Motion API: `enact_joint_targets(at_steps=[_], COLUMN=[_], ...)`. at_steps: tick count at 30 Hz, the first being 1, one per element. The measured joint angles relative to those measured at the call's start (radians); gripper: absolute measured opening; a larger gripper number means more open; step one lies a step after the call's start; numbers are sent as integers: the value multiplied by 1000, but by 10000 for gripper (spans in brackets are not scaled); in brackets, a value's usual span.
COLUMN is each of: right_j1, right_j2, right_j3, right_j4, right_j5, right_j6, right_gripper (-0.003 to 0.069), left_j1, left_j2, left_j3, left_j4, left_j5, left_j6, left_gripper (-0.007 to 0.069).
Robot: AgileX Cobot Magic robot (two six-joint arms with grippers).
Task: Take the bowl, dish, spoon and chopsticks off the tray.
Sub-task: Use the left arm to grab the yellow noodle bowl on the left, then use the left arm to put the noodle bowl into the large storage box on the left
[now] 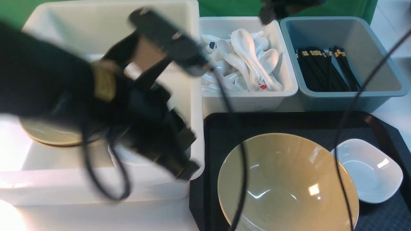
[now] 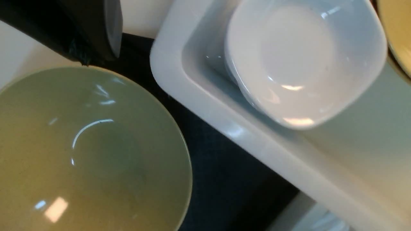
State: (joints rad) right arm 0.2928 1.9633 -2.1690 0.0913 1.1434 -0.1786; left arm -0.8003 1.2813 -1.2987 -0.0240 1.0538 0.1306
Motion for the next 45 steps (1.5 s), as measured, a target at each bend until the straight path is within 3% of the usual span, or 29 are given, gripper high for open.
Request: enact_joint_targets(at_steps=[7, 11, 17, 20, 23, 26, 29, 31, 36, 38, 39, 40, 42, 43, 45], right_j1=[0, -1, -1, -1, -1, -1, -1, -1, -1, 1, 9, 9, 41, 44, 107], right_j2=[-348, -546, -918, -1041, -1102, -1119, -1124, -1124, -1124, -1124, -1124, -1124, -1114, -1113, -1070], right_j3=[318, 590, 1028, 1145, 1193, 1200, 1202, 1202, 1202, 1200, 1195, 1194, 1149, 1149, 1048], right_j4=[-102, -121, -122, -122, -122, -122, -123, -124, -124, -119, -109, -106, -44, -44, 81], right_j5=[-9, -69, -219, -262, -279, -286, -295, -295, -297, -297, -294, -294, -281, -281, -270], right_j6=[-1, 0, 36, 47, 50, 50, 50, 50, 40, 24, 9, 6, -58, -58, -172], right_gripper=[505, 456, 380, 356, 342, 334, 330, 330, 304, 269, 211, 211, 85, 85, 35], left_j1=[0, 0, 0, 0, 0, 1, 0, 1, 4, 6, 16, 16, 52, 60, 122], left_j2=[272, 411, 656, 738, 789, 822, 863, 870, 808, 772, 728, 728, 613, 592, 433], left_j3=[-232, -319, -446, -479, -485, -487, -487, -489, -492, -491, -491, -489, -475, -473, -430], left_j4=[-13, -54, -34, 33, 55, 30, -50, -80, -160, -161, -165, -165, -147, -149, -172], left_j5=[94, 112, 111, 102, 84, 82, 82, 81, 112, 115, 115, 113, 109, 109, 95], left_j6=[71, 94, 104, 105, 93, 88, 84, 80, 73, 68, 65, 63, 66, 66, 62], left_gripper=[29, 121, 377, 461, 488, 477, 358, 201, 46, 16, 6, 6, 6, 6, 4])
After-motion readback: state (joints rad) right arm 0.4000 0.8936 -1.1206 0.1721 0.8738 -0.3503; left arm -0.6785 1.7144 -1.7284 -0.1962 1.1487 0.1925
